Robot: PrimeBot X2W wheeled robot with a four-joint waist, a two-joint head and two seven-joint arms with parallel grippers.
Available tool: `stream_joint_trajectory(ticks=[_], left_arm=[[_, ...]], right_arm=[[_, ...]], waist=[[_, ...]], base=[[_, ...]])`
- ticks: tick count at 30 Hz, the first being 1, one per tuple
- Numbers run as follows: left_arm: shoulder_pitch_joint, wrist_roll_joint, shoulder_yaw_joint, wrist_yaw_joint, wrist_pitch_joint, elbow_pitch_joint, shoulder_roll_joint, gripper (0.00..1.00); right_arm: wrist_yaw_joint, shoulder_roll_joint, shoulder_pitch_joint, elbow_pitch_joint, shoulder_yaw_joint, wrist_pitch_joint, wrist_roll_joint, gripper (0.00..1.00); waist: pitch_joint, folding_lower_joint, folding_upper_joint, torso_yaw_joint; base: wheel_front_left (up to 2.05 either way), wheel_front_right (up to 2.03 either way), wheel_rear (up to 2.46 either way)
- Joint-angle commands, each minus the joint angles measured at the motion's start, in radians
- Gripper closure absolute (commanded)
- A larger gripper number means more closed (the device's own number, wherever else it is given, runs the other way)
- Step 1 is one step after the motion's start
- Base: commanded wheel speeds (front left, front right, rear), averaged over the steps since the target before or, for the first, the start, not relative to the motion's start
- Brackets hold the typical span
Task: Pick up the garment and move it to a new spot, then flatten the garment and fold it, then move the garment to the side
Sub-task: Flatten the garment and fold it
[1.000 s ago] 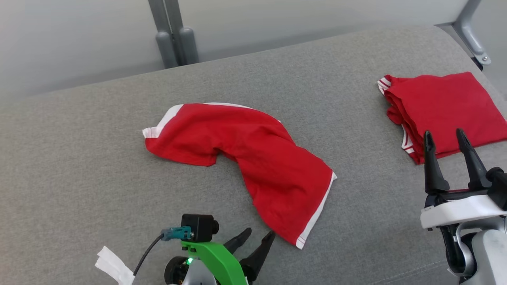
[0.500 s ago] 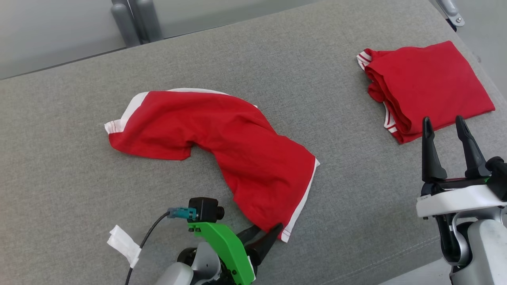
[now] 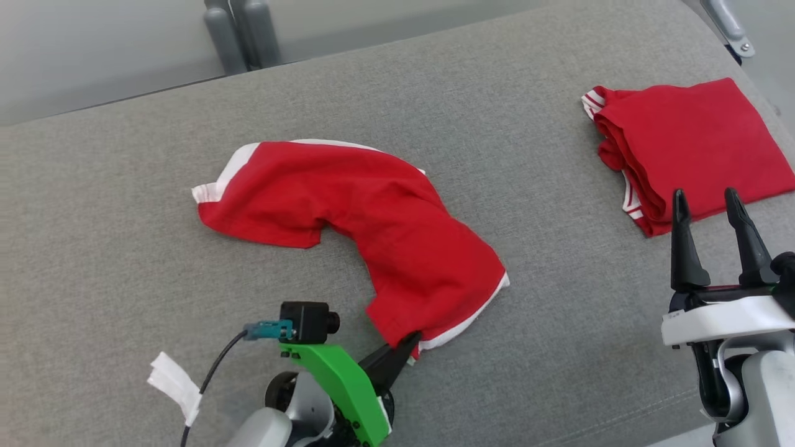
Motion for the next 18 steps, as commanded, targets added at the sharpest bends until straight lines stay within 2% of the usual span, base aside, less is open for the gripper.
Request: stream_joint_trajectory(ticks=[1, 3, 10, 14, 18], left_arm=[[0.022, -0.017, 0.018, 0.011, 0.0, -0.038, 0.025, 1.0], [0.037, -0.027, 0.037, 0.022, 0.01, -0.088, 0.048, 1.0], [0.112, -0.06, 0.136, 0.099, 0.062, -0.255, 0.189, 1.0], [0.164, -0.093, 0.187, 0.128, 0.087, -0.265, 0.25, 1.0], [0.199, -0.109, 0.232, 0.145, 0.075, -0.222, 0.284, 1.0]], right_arm=[[0.0, -0.003, 0.011, -0.006, -0.002, -0.002, -0.006, 0.0], [0.0, -0.003, 0.019, -0.004, -0.004, -0.002, -0.007, 0.0], [0.0, -0.005, 0.031, 0.004, 0.01, -0.002, -0.005, 0.0], [0.0, -0.01, 0.031, 0.011, 0.016, -0.003, -0.003, 0.0], [0.0, -0.015, 0.031, 0.015, 0.022, -0.002, 0.0, 0.0]], waist=[[-0.04, 0.0, 0.0, 0.048], [-0.054, 0.0, 0.0, 0.071], [-0.087, 0.0, 0.0, 0.14], [-0.096, 0.0, 0.0, 0.158], [-0.103, 0.0, 0.0, 0.165]], base=[[0.0, 0.0, 0.0], [0.0, 0.0, 0.0], [0.0, 0.0, 0.0], [0.0, 0.0, 0.0], [0.0, 0.0, 0.0]])
